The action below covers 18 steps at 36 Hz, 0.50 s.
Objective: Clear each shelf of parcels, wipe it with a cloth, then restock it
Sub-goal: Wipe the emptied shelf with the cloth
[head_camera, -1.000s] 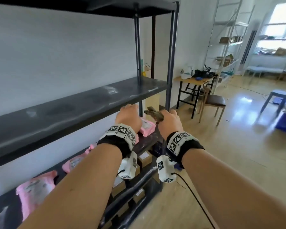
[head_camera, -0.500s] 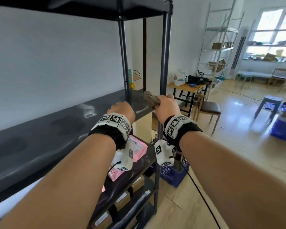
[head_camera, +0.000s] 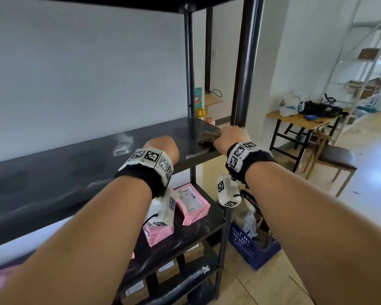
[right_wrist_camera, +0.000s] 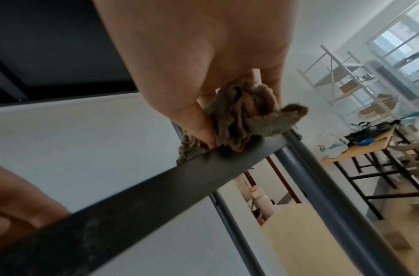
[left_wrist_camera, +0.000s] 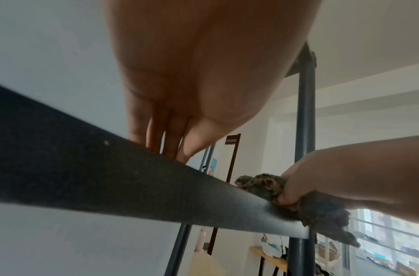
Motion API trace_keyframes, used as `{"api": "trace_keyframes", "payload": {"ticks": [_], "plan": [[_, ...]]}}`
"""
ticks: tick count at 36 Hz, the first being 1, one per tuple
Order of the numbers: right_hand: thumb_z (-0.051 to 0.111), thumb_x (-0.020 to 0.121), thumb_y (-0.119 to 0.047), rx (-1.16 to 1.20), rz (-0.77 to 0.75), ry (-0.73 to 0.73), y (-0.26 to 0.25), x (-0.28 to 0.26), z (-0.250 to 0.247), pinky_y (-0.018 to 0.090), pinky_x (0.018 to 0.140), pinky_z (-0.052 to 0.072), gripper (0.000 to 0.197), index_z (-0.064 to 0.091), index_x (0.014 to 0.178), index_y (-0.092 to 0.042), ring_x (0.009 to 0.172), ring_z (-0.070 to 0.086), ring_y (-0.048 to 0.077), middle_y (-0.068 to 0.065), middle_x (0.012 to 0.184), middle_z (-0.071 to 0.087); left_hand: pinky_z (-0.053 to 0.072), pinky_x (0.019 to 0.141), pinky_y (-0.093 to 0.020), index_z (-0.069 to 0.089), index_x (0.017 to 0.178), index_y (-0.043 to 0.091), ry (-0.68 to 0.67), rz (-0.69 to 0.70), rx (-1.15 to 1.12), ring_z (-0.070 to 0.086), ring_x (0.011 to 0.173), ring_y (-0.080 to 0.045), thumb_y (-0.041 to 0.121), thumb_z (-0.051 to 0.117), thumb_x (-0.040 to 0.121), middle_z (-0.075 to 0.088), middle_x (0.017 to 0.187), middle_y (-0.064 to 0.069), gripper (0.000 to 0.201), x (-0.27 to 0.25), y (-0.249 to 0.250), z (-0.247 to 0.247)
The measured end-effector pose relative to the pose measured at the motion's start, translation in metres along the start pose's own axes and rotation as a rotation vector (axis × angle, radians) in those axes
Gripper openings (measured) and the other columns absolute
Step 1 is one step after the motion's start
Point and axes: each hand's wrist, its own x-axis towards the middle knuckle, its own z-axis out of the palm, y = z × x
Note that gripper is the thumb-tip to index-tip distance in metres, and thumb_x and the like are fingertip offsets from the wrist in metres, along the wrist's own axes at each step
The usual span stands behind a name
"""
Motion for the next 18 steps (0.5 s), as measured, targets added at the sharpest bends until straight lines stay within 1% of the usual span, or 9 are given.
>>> {"api": "trace_keyframes", "payload": {"ticks": [1, 3, 4, 5, 7, 10, 13, 15, 18], "plan": [[0.053, 0.083, -0.027, 0.026, 0.007, -0.002, -0.002, 0.001, 0.000, 0.043, 0.083, 0.055, 0.044, 0.057, 0.122, -0.006, 0.102, 0.058, 0.031, 0.012, 0.106, 0.062, 0.044, 0.077, -0.034, 0.065, 0.099, 0.004, -0.001, -0.003, 0.001, 0.061, 0.102, -0.032, 0.008, 0.049, 0.091, 0.064, 0.104, -0.013, 0.018, 0.003, -0.002, 0.002], [0.053, 0.081, -0.029, 0.061, -0.015, -0.009, -0.006, 0.003, 0.000, 0.032, 0.061, 0.052, 0.046, 0.058, 0.121, -0.007, 0.081, 0.062, 0.024, 0.008, 0.093, 0.063, 0.045, 0.073, -0.033, 0.060, 0.082, 0.007, 0.020, 0.005, 0.003, 0.062, 0.093, -0.031, 0.008, 0.052, 0.088, 0.065, 0.098, -0.010, 0.010, 0.006, -0.003, 0.002], [0.054, 0.082, -0.029, 0.065, -0.043, -0.027, -0.009, 0.002, -0.001, 0.027, 0.053, 0.046, 0.040, 0.060, 0.115, -0.007, 0.071, 0.060, 0.019, 0.005, 0.086, 0.062, 0.046, 0.073, -0.033, 0.059, 0.080, 0.007, 0.022, -0.005, -0.005, 0.062, 0.093, -0.032, 0.008, 0.051, 0.088, 0.065, 0.098, -0.011, 0.012, 0.006, -0.001, 0.001], [0.054, 0.084, -0.028, 0.056, -0.071, -0.057, -0.013, 0.000, -0.003, 0.026, 0.051, 0.043, 0.031, 0.063, 0.106, -0.008, 0.066, 0.057, 0.017, 0.003, 0.081, 0.061, 0.046, 0.075, -0.034, 0.061, 0.084, 0.005, 0.019, -0.012, -0.020, 0.062, 0.096, -0.033, 0.007, 0.049, 0.090, 0.065, 0.099, -0.013, 0.014, 0.007, 0.002, -0.001], [0.054, 0.087, -0.026, 0.060, -0.128, -0.101, -0.020, -0.004, -0.003, 0.028, 0.055, 0.048, 0.018, 0.064, 0.091, -0.011, 0.066, 0.058, 0.016, 0.003, 0.077, 0.060, 0.046, 0.081, -0.036, 0.065, 0.100, 0.000, 0.028, -0.031, -0.032, 0.060, 0.105, -0.035, 0.007, 0.047, 0.092, 0.065, 0.109, -0.017, 0.021, 0.011, 0.006, -0.001], [0.056, 0.086, -0.023, 0.139, -0.196, -0.145, -0.030, -0.008, -0.002, 0.030, 0.060, 0.053, 0.015, 0.064, 0.085, -0.010, 0.070, 0.062, 0.020, 0.005, 0.078, 0.063, 0.046, 0.086, -0.035, 0.063, 0.112, 0.000, 0.020, -0.067, 0.004, 0.057, 0.113, -0.035, 0.011, 0.049, 0.094, 0.062, 0.119, -0.018, 0.025, 0.013, 0.011, 0.000], [0.055, 0.088, -0.020, 0.198, -0.198, -0.132, -0.031, -0.001, -0.006, 0.034, 0.070, 0.055, 0.012, 0.060, 0.087, -0.009, 0.077, 0.063, 0.022, 0.006, 0.080, 0.060, 0.046, 0.083, -0.034, 0.064, 0.111, 0.003, 0.002, -0.092, 0.025, 0.059, 0.112, -0.033, 0.013, 0.051, 0.093, 0.063, 0.119, -0.015, 0.025, 0.018, 0.011, 0.002], [0.054, 0.089, -0.019, 0.184, -0.185, -0.054, -0.028, 0.010, -0.009, 0.036, 0.076, 0.056, 0.010, 0.057, 0.090, -0.010, 0.083, 0.063, 0.023, 0.005, 0.082, 0.058, 0.047, 0.083, -0.034, 0.066, 0.108, 0.004, 0.014, -0.083, 0.027, 0.060, 0.110, -0.032, 0.014, 0.051, 0.092, 0.064, 0.117, -0.014, 0.024, 0.021, 0.009, 0.004], [0.054, 0.093, -0.020, 0.123, -0.128, 0.045, -0.023, 0.027, -0.014, 0.036, 0.081, 0.054, 0.020, 0.058, 0.106, -0.006, 0.095, 0.061, 0.026, 0.010, 0.101, 0.060, 0.048, 0.080, -0.034, 0.068, 0.101, 0.004, 0.015, -0.083, 0.015, 0.062, 0.104, -0.032, 0.014, 0.051, 0.091, 0.067, 0.109, -0.014, 0.022, 0.024, 0.006, 0.006]]}}
